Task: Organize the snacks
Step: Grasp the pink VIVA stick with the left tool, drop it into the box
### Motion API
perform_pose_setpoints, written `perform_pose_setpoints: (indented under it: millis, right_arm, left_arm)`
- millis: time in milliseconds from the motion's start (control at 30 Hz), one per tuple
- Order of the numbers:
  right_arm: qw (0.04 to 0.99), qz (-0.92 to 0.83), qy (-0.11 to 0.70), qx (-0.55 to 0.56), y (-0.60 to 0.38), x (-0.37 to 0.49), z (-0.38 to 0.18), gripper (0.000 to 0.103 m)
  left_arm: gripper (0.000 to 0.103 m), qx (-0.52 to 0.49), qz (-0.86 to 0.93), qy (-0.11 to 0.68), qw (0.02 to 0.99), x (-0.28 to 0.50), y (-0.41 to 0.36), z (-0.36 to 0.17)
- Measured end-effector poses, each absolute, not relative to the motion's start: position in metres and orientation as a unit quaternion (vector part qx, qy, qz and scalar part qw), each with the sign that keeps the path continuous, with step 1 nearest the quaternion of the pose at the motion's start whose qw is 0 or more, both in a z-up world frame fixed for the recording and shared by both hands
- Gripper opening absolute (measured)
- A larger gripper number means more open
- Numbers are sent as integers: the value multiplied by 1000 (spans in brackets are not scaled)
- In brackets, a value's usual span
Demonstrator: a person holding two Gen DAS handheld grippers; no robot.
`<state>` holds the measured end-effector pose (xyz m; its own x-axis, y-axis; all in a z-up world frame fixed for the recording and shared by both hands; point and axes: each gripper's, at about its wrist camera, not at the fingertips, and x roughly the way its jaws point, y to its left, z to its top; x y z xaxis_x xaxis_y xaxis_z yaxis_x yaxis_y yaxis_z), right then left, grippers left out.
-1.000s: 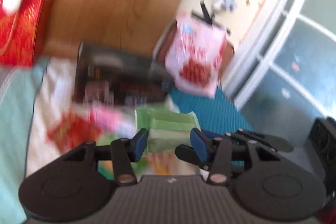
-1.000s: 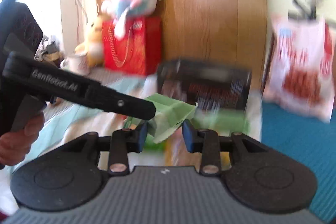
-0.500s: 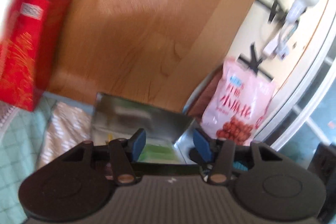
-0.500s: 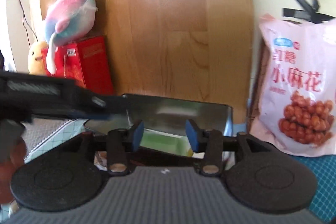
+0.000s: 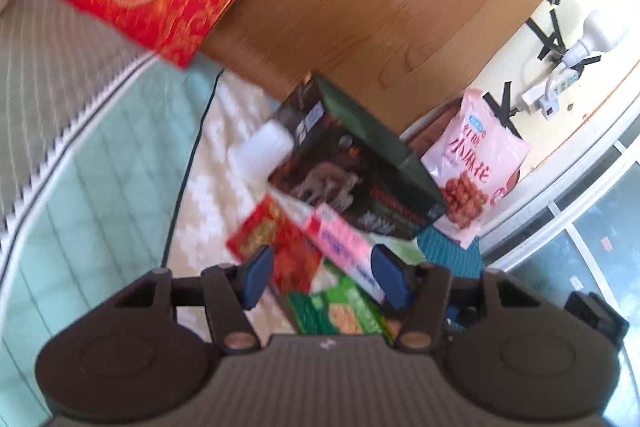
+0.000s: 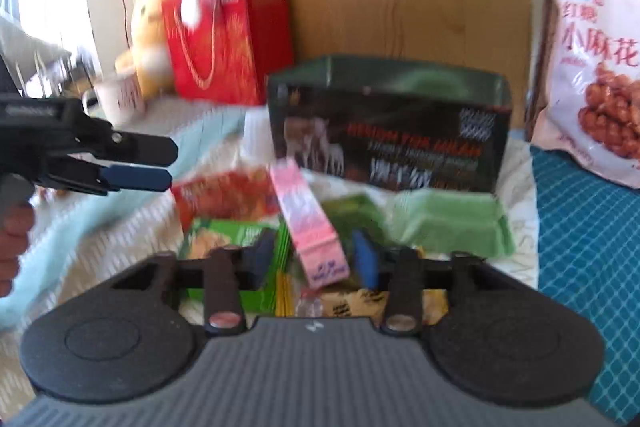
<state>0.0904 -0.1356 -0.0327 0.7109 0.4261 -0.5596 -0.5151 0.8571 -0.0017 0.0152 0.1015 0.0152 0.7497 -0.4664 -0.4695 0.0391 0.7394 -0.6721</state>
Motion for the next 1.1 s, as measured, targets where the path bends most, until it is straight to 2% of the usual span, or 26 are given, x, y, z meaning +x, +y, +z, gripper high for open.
perform_pose_setpoints:
  millis: [233, 400, 467, 667, 967, 1100]
  right_arm:
    - [913, 318, 250, -58, -167, 38, 1, 24]
    - [883, 381, 273, -36, -218, 2, -11, 26]
    - [901, 322, 283, -58, -229, -4, -24, 40]
    - [928, 254, 268, -49, -249, -21, -37, 45]
    - [938, 232, 249, -58, -241, -30, -46, 44]
    - [936, 221, 264, -76, -228, -22, -52, 33]
  left_arm:
    - [56, -321, -179, 304, 879, -4, 94, 33]
    - [58, -291, -233, 310, 875, -18, 66, 40]
    - [58, -277, -248, 319, 872, -20, 51, 38]
    - [61, -234, -255, 340, 874, -20, 20, 33]
    - [59, -177, -256, 377, 873, -3, -9, 15]
    - [51, -161, -260, 377, 875, -9, -15, 11]
